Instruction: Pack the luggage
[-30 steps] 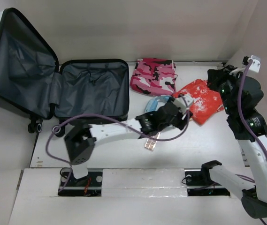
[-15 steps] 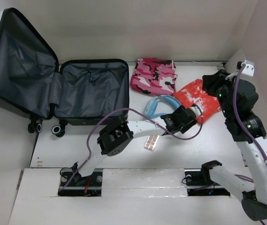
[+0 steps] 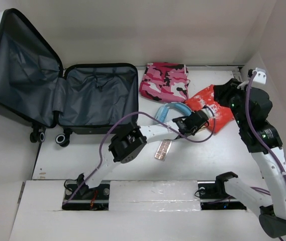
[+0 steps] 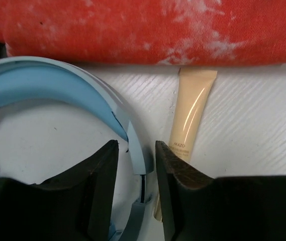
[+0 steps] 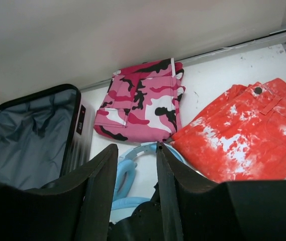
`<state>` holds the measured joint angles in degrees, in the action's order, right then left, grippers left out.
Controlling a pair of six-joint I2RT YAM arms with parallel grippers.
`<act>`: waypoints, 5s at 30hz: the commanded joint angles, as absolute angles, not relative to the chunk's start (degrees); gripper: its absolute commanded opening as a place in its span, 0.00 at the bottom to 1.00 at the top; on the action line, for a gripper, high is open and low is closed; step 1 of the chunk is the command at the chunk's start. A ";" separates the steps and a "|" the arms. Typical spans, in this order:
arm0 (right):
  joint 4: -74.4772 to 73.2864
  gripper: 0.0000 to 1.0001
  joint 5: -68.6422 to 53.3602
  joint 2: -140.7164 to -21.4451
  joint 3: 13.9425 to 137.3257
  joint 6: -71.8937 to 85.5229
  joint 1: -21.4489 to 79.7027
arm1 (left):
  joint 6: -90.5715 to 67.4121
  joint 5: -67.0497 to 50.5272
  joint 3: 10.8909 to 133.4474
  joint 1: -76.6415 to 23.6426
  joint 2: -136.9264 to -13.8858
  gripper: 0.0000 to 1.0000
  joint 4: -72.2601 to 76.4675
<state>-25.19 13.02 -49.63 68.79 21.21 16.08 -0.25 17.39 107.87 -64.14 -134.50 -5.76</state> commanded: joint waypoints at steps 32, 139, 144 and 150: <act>-16.96 0.43 3.80 -48.59 58.29 22.41 15.64 | -5.70 38.04 90.73 -46.51 -93.70 0.00 0.00; -14.41 0.69 -2.20 -64.16 55.73 23.29 22.24 | -31.99 36.12 57.57 -73.92 -104.16 0.74 -1.50; -14.41 0.69 -3.95 -64.16 54.49 23.29 21.19 | -31.74 36.65 56.69 -73.92 -104.75 0.72 -0.18; -14.41 0.69 -3.96 -62.49 54.49 23.29 20.66 | -31.11 34.19 56.70 -73.92 -108.63 0.34 2.46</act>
